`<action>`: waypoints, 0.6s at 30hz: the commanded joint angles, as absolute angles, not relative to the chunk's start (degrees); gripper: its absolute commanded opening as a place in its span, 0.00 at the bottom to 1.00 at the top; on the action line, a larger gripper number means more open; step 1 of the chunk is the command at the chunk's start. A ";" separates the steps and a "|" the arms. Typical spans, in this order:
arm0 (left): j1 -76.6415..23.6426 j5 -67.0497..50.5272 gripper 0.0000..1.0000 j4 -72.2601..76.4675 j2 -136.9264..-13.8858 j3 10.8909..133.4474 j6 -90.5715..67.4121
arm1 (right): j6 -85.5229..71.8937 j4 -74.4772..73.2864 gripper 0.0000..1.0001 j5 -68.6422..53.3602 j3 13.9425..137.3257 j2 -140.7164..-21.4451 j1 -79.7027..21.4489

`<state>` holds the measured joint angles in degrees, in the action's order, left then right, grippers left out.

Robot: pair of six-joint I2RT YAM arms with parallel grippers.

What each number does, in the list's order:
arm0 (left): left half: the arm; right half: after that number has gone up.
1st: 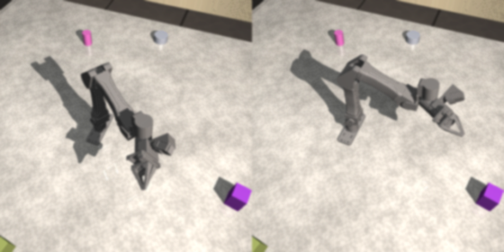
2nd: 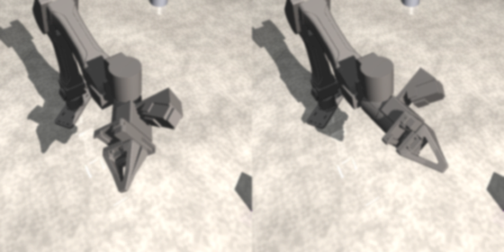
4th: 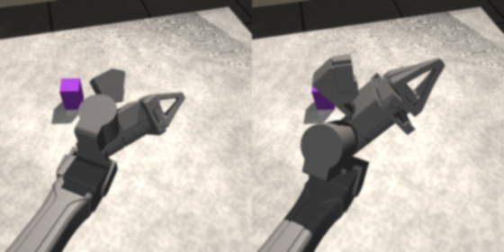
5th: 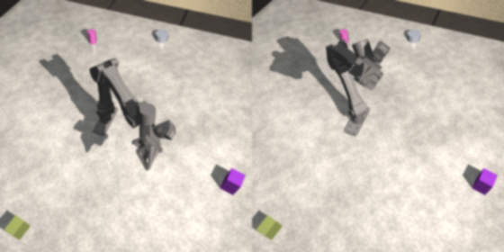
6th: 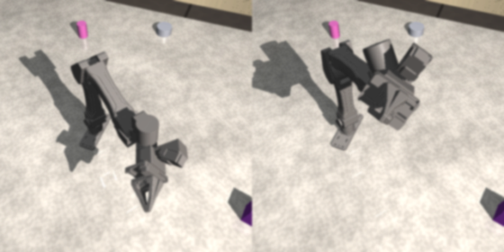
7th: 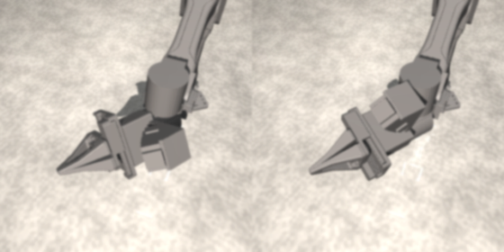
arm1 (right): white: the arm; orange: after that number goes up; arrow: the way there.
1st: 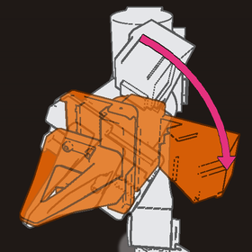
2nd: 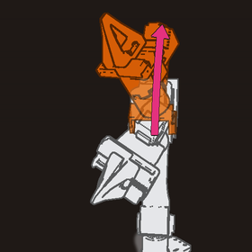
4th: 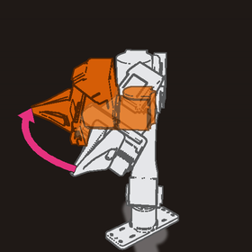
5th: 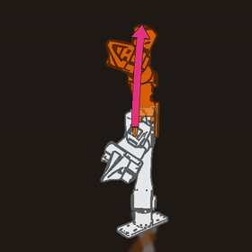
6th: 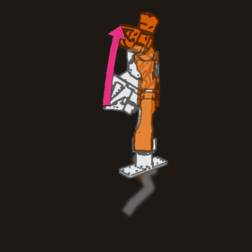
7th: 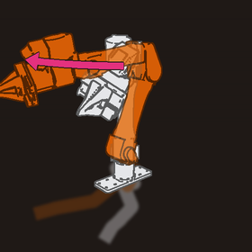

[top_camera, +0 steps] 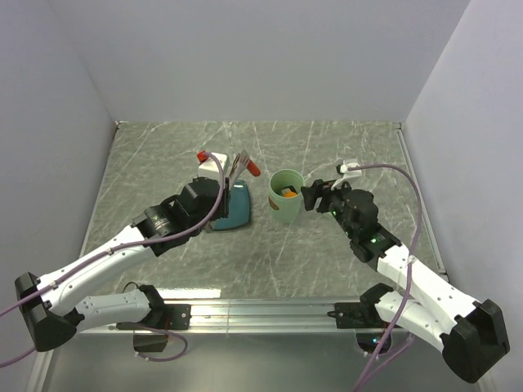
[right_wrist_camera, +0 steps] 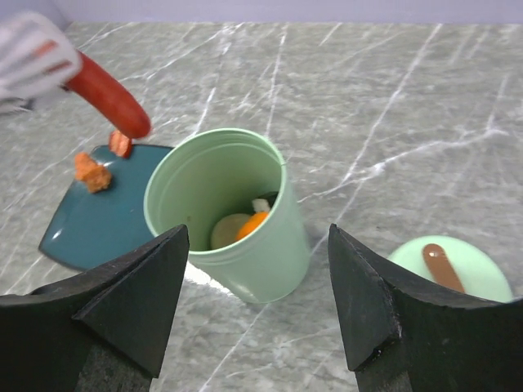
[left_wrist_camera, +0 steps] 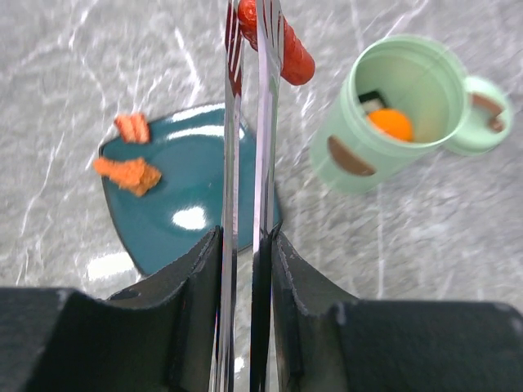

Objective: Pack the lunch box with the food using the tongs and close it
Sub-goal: Place the food into the lunch box

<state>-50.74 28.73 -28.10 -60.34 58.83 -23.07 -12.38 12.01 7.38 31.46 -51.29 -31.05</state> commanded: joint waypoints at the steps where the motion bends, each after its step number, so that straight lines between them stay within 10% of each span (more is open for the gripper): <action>1: -52.73 31.99 0.07 -26.02 -58.97 63.45 -21.19 | -13.18 12.83 0.76 7.12 30.94 -49.66 -29.45; 18: -60.55 34.81 0.07 -25.05 -64.33 68.47 -19.07 | -13.45 13.27 0.76 6.06 30.15 -49.57 -27.42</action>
<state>-59.61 33.36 -28.40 -63.79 65.30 -20.21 -13.02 11.94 6.28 31.16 -50.72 -28.08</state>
